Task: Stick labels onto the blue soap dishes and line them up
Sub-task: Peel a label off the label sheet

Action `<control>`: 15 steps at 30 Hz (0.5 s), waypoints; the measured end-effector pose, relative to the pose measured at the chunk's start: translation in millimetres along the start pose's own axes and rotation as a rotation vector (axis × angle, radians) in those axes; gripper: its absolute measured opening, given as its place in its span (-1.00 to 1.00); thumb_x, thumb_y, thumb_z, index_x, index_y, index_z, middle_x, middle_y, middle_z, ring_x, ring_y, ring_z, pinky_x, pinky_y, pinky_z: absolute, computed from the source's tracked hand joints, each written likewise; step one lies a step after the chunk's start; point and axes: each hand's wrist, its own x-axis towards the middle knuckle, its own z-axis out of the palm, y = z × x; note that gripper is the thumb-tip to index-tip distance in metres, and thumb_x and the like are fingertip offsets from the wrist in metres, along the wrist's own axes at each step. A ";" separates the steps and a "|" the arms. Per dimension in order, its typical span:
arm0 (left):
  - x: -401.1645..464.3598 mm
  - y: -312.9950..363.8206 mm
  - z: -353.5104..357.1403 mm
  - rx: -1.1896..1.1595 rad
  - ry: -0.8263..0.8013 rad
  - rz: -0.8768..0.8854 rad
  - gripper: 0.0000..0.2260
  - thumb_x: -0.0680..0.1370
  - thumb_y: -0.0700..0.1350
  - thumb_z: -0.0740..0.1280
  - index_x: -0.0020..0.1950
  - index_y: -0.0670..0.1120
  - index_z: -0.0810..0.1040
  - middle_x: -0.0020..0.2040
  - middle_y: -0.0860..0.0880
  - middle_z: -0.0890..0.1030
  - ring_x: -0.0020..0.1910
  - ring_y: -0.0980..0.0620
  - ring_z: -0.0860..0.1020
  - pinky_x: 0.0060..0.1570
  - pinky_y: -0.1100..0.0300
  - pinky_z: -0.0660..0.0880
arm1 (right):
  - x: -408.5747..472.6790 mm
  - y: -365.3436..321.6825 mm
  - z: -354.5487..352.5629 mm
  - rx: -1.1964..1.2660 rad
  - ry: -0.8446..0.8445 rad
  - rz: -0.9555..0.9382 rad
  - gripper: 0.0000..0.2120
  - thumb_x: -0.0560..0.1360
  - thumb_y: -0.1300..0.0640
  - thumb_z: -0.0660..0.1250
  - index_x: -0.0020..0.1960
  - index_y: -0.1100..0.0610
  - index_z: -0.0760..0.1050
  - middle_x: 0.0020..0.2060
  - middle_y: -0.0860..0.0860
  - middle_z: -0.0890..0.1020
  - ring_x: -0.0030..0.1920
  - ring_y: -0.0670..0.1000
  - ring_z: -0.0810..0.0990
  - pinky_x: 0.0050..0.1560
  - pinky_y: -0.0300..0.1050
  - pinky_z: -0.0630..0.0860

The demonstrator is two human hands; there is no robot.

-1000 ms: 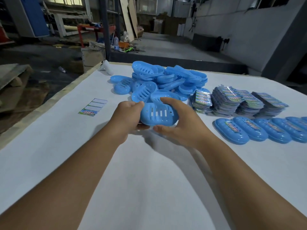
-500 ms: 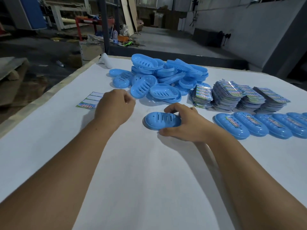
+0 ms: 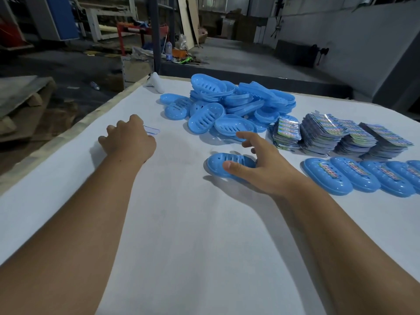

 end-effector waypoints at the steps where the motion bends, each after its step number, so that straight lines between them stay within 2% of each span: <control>1: -0.2 0.5 -0.3 -0.005 -0.007 -0.005 -0.61 0.57 0.05 0.36 0.35 -0.03 0.40 0.23 -0.19 0.52 0.22 -0.21 0.45 0.18 -0.13 0.40 | 0.0 -0.2 -0.3 0.003 0.002 -0.001 -0.09 0.23 -0.59 0.30 0.50 -0.28 0.22 0.31 -0.14 0.44 0.41 0.00 0.37 0.40 0.16 0.42; 7: 5.4 -3.1 2.7 -0.062 -0.016 -0.036 -0.64 0.56 0.04 0.38 0.31 -0.03 0.46 0.21 -0.17 0.55 0.18 -0.20 0.45 0.12 -0.07 0.44 | -1.3 -1.5 -0.4 0.008 0.000 -0.019 -0.11 0.24 -0.58 0.28 0.49 -0.28 0.26 0.30 -0.15 0.43 0.38 0.03 0.38 0.39 0.17 0.41; 13: 8.9 -4.6 -5.8 -0.440 -0.100 -0.194 -0.40 0.37 -0.05 0.57 0.37 0.01 0.47 0.27 -0.10 0.58 0.22 -0.14 0.54 0.23 -0.06 0.53 | -0.7 -2.2 0.3 0.015 0.006 -0.035 -0.13 0.25 -0.57 0.28 0.48 -0.26 0.28 0.32 -0.15 0.42 0.39 0.02 0.37 0.38 0.18 0.42; 15: 8.5 -4.4 -7.5 -0.513 -0.100 -0.210 -0.39 0.37 -0.13 0.58 0.38 -0.02 0.48 0.32 -0.10 0.56 0.20 -0.13 0.58 0.21 -0.05 0.56 | -0.9 -2.5 -0.2 0.008 0.005 -0.038 -0.14 0.26 -0.57 0.27 0.48 -0.25 0.30 0.33 -0.14 0.42 0.39 0.03 0.37 0.39 0.18 0.42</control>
